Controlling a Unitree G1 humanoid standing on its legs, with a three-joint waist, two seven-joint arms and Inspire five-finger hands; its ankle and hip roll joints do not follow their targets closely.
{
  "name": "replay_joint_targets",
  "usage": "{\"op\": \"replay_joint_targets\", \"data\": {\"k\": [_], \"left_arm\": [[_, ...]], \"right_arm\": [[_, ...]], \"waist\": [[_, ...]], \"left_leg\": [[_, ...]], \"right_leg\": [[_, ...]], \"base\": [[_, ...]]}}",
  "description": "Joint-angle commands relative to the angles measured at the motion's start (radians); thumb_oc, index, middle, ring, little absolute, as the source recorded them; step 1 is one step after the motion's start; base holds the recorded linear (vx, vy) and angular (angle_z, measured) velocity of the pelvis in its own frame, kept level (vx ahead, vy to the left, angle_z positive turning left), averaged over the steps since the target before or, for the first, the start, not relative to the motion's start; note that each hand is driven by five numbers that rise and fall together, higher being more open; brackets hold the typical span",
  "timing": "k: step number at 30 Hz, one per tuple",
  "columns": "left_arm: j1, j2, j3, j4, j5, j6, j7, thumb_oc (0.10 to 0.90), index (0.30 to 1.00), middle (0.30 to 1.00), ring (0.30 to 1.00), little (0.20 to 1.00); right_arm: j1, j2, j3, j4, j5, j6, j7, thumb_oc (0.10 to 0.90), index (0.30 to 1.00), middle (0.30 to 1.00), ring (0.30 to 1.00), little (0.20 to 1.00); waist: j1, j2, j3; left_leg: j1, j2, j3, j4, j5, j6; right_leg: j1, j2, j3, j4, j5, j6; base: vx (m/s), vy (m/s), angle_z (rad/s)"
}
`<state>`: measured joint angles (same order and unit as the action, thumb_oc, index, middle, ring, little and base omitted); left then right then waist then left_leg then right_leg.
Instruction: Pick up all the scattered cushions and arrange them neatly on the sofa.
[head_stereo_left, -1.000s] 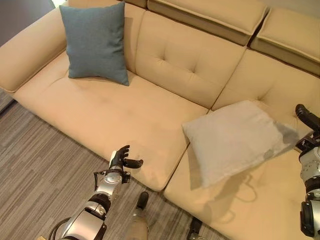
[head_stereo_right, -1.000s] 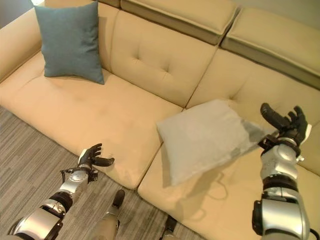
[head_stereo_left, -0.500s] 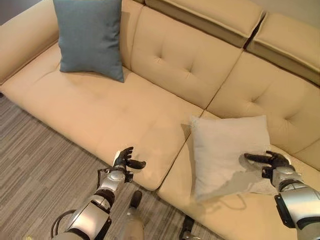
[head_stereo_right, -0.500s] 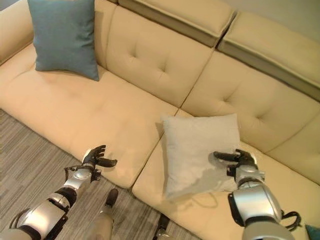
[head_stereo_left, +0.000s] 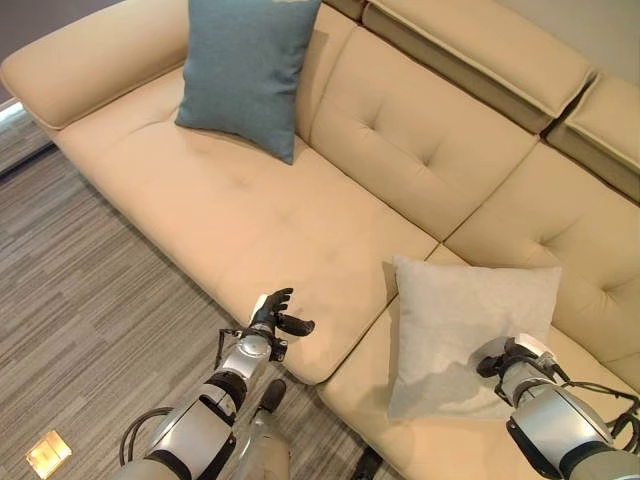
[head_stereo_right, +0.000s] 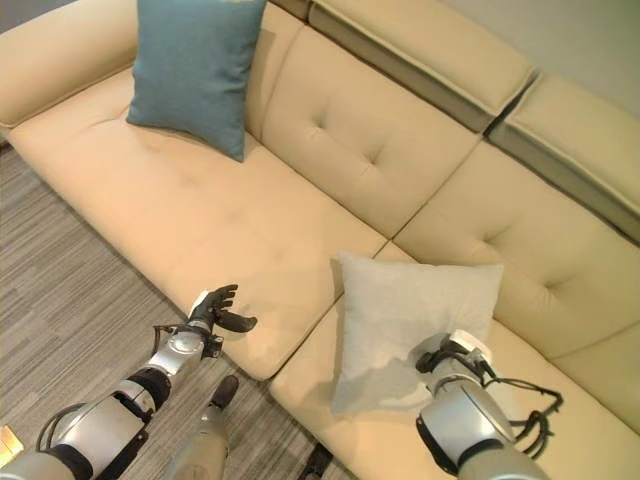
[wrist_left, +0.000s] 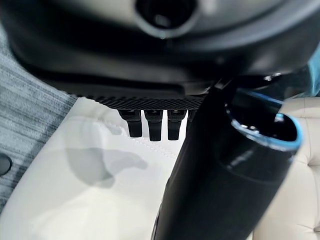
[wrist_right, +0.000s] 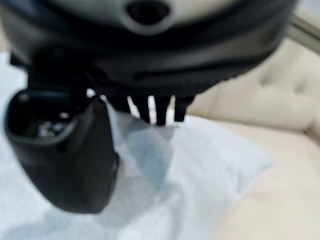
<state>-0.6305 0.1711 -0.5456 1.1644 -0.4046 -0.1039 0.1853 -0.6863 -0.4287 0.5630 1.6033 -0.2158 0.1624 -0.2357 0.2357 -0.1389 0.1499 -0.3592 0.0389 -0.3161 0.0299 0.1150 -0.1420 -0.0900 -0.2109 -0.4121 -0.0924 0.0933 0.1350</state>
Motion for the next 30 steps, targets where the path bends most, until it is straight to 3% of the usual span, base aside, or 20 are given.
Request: {"op": "replay_joint_targets", "data": {"k": [1,2,3,5,10,15,30], "left_arm": [[-0.176,-0.055,0.004,-0.010,-0.016,-0.057,0.019,0.800,0.900,0.900,0.900,0.900],[-0.173,-0.056,-0.004,-0.009,-0.014,-0.055,0.015,0.800,0.900,0.900,0.900,0.900],[-0.167,-0.065,-0.006,-0.007,-0.014,-0.052,0.020,0.800,0.900,0.900,0.900,0.900],[-0.153,-0.076,-0.006,-0.032,-0.017,-0.052,0.031,0.800,0.900,0.900,0.900,0.900],[-0.173,-0.071,0.000,-0.067,-0.047,-0.062,0.054,0.800,0.900,0.900,0.900,0.900],[-0.223,-0.075,0.018,-0.045,-0.066,-0.066,0.079,0.800,0.900,0.900,0.900,0.900],[-0.446,-0.166,0.056,0.064,-0.219,-0.065,0.077,0.800,0.900,0.900,0.900,0.900]], "right_arm": [[0.038,0.147,0.024,-0.020,-0.085,-0.039,0.061,0.758,0.836,0.836,0.836,0.836],[0.014,0.145,0.033,-0.007,-0.081,-0.038,0.090,0.555,0.533,0.533,0.533,0.533],[0.005,0.174,0.033,-0.008,-0.078,-0.010,0.075,0.400,0.300,0.300,0.300,0.300],[0.138,0.226,0.039,-0.011,-0.099,-0.019,0.076,0.400,0.300,0.300,0.300,0.300],[0.203,0.209,-0.026,-0.051,-0.032,-0.043,0.031,0.400,0.300,0.300,0.300,0.300],[0.182,0.178,-0.101,-0.115,0.095,-0.086,-0.020,0.400,0.300,0.300,0.300,0.300],[0.036,0.154,-0.057,-0.197,0.131,-0.106,-0.019,0.400,0.300,0.300,0.300,0.300]], "waist": [[0.061,0.068,0.019],[0.068,0.069,0.019],[0.074,0.069,0.014],[0.074,0.071,0.008],[0.042,0.069,-0.002],[-0.006,0.070,-0.016],[-0.125,0.066,-0.017]], "left_leg": [[-0.007,0.006,0.012,-0.117,-0.018,0.008],[-0.008,0.003,0.007,-0.117,-0.018,0.006],[-0.010,0.000,0.001,-0.117,-0.018,0.006],[-0.010,-0.005,-0.008,-0.117,-0.022,0.007],[-0.006,-0.001,0.002,-0.117,-0.023,0.006],[0.006,0.015,0.021,-0.117,-0.028,0.005],[0.024,0.055,0.094,-0.117,-0.037,0.004]], "right_leg": [[0.146,-0.054,-0.050,0.005,-0.032,0.112],[0.149,-0.053,-0.056,0.005,-0.031,0.112],[0.151,-0.054,-0.063,0.005,-0.031,0.112],[0.154,-0.055,-0.072,0.005,-0.036,0.113],[0.152,-0.057,-0.064,0.005,-0.030,0.117],[0.146,-0.055,-0.039,0.005,-0.030,0.118],[0.073,-0.045,0.075,0.005,-0.019,0.117]], "base": [[0.00,0.003,0.12],[0.01,-0.007,0.14],[0.01,-0.001,0.17],[0.01,0.005,0.21],[0.00,0.005,0.08],[0.00,0.016,-0.03],[-0.01,0.007,-0.18]]}}
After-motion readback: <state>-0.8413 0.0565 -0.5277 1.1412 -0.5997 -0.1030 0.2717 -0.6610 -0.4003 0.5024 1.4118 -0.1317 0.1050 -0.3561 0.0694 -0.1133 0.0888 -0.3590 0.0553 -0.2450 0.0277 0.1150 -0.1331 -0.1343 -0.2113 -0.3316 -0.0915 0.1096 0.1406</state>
